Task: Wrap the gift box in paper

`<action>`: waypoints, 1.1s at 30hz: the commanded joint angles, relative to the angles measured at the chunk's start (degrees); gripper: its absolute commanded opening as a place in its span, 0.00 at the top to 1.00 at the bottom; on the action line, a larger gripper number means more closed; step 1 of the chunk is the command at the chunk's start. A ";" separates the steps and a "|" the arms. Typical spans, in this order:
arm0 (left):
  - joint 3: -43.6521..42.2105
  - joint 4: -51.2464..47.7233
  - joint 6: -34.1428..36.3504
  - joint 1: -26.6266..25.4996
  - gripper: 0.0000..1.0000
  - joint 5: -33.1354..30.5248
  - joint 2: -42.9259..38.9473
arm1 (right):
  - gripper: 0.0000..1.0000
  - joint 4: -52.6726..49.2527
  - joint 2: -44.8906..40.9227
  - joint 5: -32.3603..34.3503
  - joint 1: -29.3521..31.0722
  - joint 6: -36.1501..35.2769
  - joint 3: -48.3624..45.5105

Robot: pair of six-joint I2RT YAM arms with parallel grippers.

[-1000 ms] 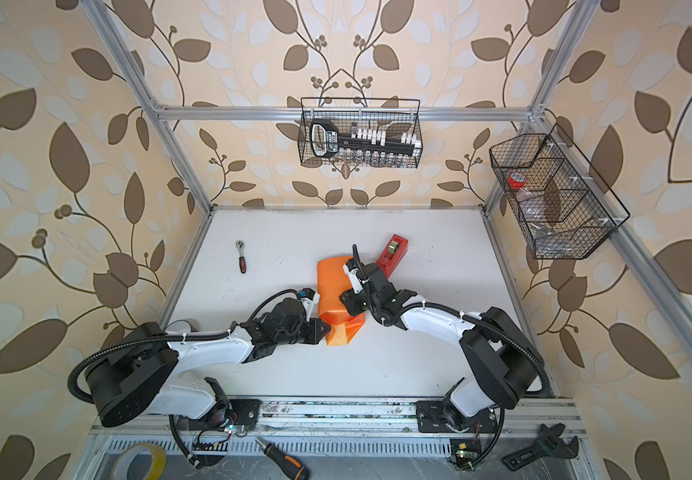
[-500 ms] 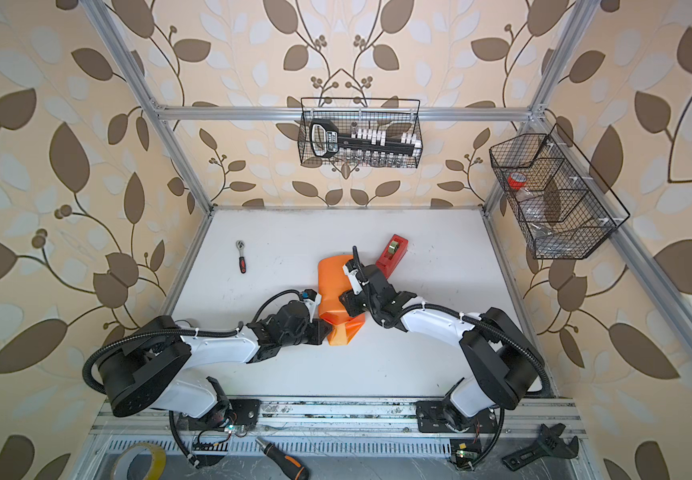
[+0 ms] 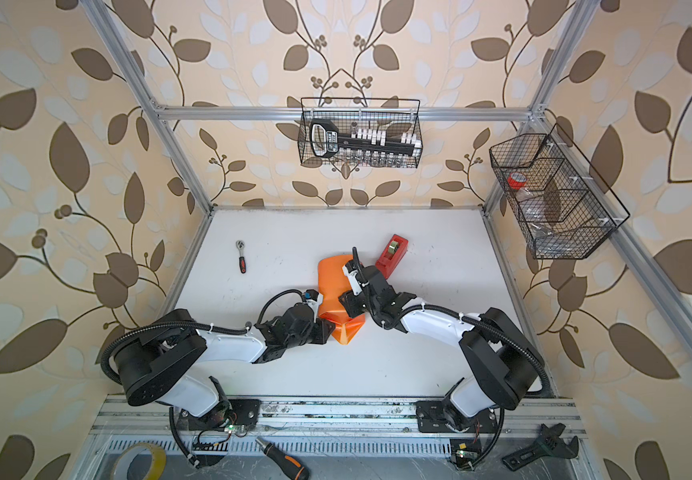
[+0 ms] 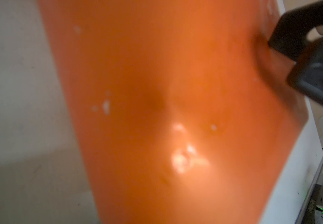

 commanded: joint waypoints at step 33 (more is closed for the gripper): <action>-3.50 0.91 2.75 -6.34 0.93 -8.71 -0.09 | 0.62 -3.63 2.42 -0.80 0.62 0.17 -2.04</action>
